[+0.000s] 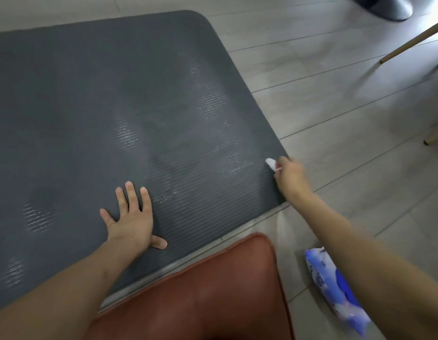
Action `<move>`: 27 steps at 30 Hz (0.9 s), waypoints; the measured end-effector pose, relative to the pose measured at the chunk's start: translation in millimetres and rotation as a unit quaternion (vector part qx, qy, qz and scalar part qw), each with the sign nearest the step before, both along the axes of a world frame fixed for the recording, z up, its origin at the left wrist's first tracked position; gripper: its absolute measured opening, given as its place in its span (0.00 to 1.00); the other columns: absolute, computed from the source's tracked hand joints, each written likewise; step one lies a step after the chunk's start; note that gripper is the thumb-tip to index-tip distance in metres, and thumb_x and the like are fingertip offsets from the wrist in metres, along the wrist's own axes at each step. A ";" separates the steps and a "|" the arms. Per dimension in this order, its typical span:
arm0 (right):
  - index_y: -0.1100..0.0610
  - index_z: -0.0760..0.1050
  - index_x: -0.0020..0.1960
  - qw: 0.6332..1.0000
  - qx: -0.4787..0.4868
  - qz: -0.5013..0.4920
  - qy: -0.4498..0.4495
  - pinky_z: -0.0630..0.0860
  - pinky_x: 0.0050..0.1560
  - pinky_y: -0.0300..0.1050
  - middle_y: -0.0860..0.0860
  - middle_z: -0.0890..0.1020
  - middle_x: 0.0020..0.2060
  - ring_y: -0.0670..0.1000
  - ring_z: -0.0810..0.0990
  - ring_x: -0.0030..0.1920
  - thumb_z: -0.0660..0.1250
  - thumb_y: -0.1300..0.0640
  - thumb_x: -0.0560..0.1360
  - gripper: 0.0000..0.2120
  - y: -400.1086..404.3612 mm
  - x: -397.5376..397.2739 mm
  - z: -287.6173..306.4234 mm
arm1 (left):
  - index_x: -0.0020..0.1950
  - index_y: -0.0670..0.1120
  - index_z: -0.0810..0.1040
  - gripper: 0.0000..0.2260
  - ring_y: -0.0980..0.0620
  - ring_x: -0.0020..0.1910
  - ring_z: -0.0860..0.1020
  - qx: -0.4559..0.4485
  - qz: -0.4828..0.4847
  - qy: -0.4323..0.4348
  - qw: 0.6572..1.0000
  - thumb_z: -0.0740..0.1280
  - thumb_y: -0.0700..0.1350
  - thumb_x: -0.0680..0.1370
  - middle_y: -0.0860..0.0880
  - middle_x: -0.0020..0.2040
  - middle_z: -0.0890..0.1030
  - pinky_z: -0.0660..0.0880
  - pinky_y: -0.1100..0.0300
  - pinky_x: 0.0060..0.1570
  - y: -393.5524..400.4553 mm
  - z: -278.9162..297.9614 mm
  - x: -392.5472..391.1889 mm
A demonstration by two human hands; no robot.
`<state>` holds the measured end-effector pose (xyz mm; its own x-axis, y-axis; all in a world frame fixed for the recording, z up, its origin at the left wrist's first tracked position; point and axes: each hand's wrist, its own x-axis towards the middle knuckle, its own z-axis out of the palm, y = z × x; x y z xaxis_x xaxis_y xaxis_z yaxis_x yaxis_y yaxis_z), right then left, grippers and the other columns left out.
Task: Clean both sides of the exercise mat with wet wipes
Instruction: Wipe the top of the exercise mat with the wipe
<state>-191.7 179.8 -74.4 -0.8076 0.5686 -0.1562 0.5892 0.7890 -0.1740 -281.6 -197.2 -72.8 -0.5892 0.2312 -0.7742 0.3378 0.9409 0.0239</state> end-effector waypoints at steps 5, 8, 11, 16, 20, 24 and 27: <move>0.58 0.80 0.46 0.999 -0.027 -0.047 0.003 0.74 0.44 0.47 0.58 0.80 0.45 0.61 0.80 0.46 0.65 0.62 0.74 0.05 -38.0 4.8 -0.3 | 0.78 0.43 0.24 0.69 0.34 0.75 0.22 0.002 0.004 -0.009 1.000 0.78 0.67 0.67 0.37 0.72 0.17 0.45 0.23 0.73 0.2 0.8 -0.8; 0.57 0.81 0.44 0.977 -0.147 0.153 -0.014 0.77 0.43 0.50 0.54 0.81 0.41 0.59 0.80 0.42 0.66 0.66 0.68 0.09 -111.2 20.6 -1.6 | 0.78 0.43 0.23 0.69 0.35 0.75 0.21 -0.002 0.007 -0.016 1.000 0.78 0.66 0.67 0.38 0.71 0.15 0.44 0.23 0.73 0.7 2.7 -0.9; 0.57 0.79 0.44 0.963 -0.139 0.230 0.000 0.78 0.44 0.50 0.54 0.81 0.41 0.57 0.79 0.41 0.63 0.58 0.70 0.08 -81.3 22.7 0.6 | 0.78 0.43 0.23 0.70 0.35 0.74 0.21 -0.003 0.012 -0.021 1.000 0.79 0.66 0.68 0.38 0.71 0.15 0.44 0.23 0.73 1.8 4.1 -1.5; 0.55 0.75 0.43 0.997 -0.004 -0.074 -0.021 0.68 0.43 0.43 0.55 0.78 0.42 0.59 0.78 0.43 0.65 0.60 0.75 0.03 35.6 21.4 7.7 | 0.78 0.42 0.23 0.69 0.34 0.74 0.22 -0.009 0.008 -0.023 1.000 0.78 0.67 0.67 0.37 0.71 0.16 0.45 0.23 0.73 2.7 5.2 -1.8; 0.53 0.77 0.38 0.996 -0.086 0.022 0.002 0.75 0.42 0.45 0.50 0.79 0.37 0.54 0.80 0.39 0.67 0.67 0.68 0.09 -32.0 22.9 9.4 | 0.77 0.42 0.23 0.70 0.33 0.74 0.22 -0.015 0.008 -0.026 1.000 0.78 0.67 0.67 0.36 0.71 0.16 0.46 0.22 0.73 5.7 7.1 -3.1; 0.54 0.80 0.41 0.946 -0.234 0.216 -0.062 0.77 0.40 0.42 0.47 0.80 0.34 0.43 0.77 0.32 0.66 0.64 0.68 0.07 -102.4 21.5 12.9 | 0.77 0.43 0.23 0.70 0.34 0.74 0.21 -0.011 0.011 -0.028 0.999 0.78 0.67 0.67 0.38 0.70 0.15 0.44 0.23 0.73 3.7 8.2 -2.3; 0.55 0.77 0.40 0.946 -0.174 0.271 -0.041 0.75 0.41 0.46 0.48 0.78 0.36 0.52 0.79 0.38 0.68 0.63 0.68 0.04 -79.2 25.8 3.7 | 0.78 0.43 0.23 0.70 0.34 0.74 0.21 -0.013 0.007 -0.026 1.000 0.78 0.67 0.67 0.38 0.71 0.15 0.45 0.23 0.73 3.6 8.3 -2.0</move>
<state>-165.9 100.5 -70.7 -0.9426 -0.0237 -0.3330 0.1371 0.8821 -0.4507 -283.6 -193.6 -64.6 -0.5514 0.2018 -0.8095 0.3233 0.9462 0.0157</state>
